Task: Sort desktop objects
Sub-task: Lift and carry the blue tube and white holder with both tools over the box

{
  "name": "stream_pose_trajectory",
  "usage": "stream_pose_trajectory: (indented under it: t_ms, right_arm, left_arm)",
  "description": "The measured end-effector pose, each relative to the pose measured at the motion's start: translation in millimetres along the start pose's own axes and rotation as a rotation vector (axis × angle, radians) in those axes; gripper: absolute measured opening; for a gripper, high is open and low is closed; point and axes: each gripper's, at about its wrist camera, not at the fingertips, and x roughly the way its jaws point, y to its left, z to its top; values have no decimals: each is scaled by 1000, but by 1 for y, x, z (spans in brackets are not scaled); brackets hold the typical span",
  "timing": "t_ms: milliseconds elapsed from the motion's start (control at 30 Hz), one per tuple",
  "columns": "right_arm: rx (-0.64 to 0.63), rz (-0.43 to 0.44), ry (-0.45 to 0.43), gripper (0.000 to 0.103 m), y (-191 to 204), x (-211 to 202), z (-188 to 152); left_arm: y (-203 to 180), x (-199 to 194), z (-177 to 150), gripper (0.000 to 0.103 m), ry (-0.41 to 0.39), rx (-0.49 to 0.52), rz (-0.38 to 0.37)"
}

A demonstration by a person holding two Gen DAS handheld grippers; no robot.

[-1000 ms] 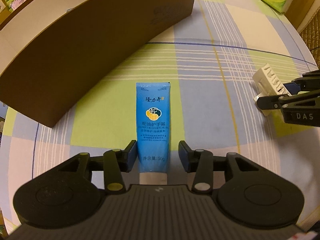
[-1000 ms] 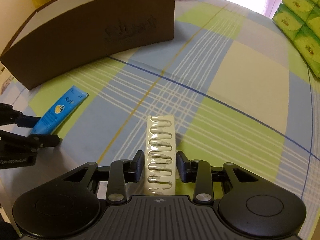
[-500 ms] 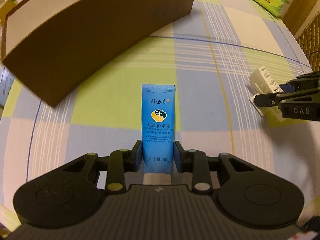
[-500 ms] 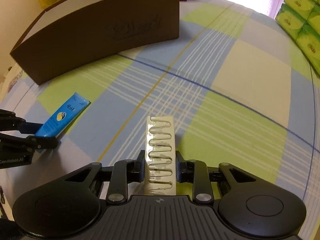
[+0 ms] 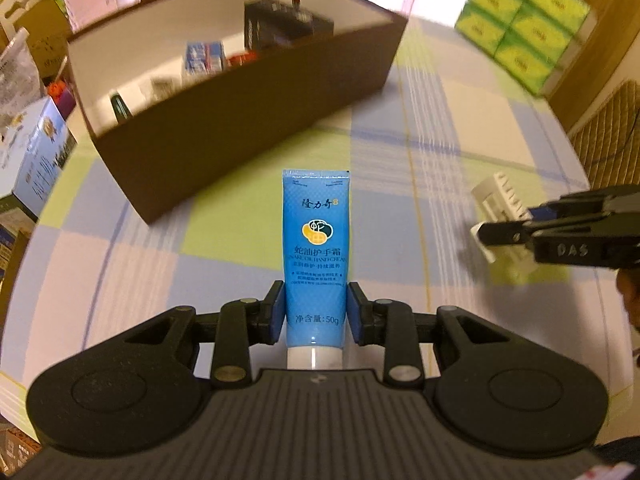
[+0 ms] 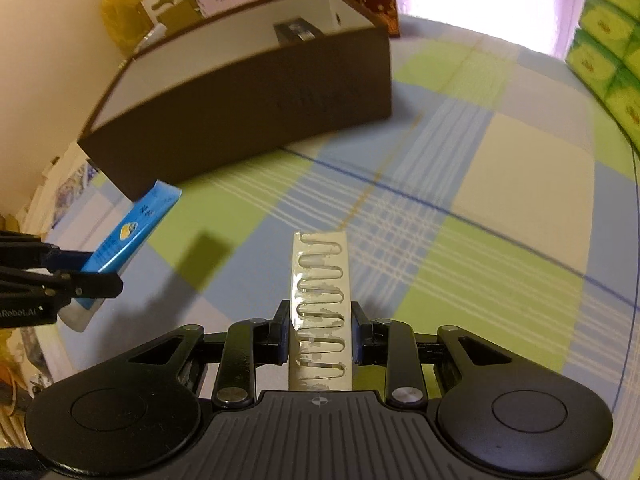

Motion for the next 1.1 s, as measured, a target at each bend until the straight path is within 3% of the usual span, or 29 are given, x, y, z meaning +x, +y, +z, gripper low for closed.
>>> stream_pose_trajectory:
  t_ms: [300, 667, 933, 1100]
  right_arm:
    - [-52, 61, -51, 25, 12, -14, 34]
    - [-127, 142, -179, 25, 38, -21, 121]
    - [-164, 182, -196, 25, 56, 6, 185]
    - [-163, 179, -172, 25, 62, 31, 214]
  left_arm:
    - [17, -43, 30, 26, -123, -37, -3]
    - [65, -57, 92, 26, -253, -113, 57]
    - [102, -35, 136, 26, -261, -209, 103]
    - [113, -9, 153, 26, -215, -230, 127]
